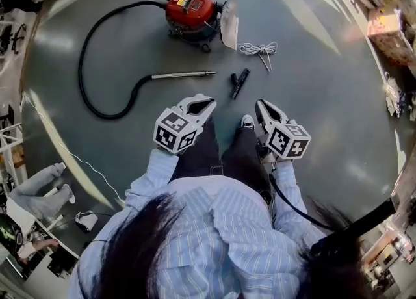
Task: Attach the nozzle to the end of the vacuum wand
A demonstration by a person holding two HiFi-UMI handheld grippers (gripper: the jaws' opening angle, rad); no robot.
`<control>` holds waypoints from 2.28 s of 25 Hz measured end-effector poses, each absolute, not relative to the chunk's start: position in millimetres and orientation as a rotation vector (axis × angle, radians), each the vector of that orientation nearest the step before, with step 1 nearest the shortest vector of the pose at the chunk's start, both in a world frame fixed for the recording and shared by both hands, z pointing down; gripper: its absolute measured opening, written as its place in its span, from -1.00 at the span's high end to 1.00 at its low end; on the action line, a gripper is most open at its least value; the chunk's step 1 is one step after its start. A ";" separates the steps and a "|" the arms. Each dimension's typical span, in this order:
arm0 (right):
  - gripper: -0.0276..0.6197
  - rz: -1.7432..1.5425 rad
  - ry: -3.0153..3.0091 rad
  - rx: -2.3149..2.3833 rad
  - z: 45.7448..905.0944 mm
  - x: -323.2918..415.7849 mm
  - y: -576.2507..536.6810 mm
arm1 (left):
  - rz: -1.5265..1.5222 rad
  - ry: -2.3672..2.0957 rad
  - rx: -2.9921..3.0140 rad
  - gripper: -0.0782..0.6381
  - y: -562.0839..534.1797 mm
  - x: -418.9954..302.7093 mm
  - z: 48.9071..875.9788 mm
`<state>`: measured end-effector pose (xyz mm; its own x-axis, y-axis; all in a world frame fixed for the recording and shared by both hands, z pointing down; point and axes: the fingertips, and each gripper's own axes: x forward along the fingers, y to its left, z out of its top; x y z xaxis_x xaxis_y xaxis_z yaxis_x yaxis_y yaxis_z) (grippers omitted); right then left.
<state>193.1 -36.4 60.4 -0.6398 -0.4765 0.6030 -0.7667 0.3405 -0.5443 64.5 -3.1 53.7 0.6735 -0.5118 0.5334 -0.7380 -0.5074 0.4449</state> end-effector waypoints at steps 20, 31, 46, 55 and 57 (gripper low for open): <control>0.51 1.397 -2.035 1.022 309.9 144.8 -36.6 | 0.803 -0.685 2.226 0.38 -69.5 -12.5 319.2; 0.16 1.313 -1.856 0.999 619.2 178.5 -48.2 | 1.113 -0.736 2.155 0.34 -109.7 -64.5 623.4; 0.08 1.010 -1.729 1.137 843.9 214.2 -126.4 | 1.339 -0.678 2.358 0.19 -129.8 -57.8 842.0; 0.08 1.091 -1.637 1.282 858.0 226.6 -142.5 | 1.477 -0.753 2.358 0.19 -137.4 -66.8 872.3; 0.08 1.093 -1.630 1.257 862.7 228.8 -140.4 | 1.486 -0.735 2.333 0.19 -138.7 -69.3 879.3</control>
<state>228.8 -140.4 862.7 -0.1975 -0.2969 0.9342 -0.9770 0.1376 -0.1628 -69.3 -138.7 879.3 0.3423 -0.2673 0.9008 -0.5535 -0.8320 -0.0365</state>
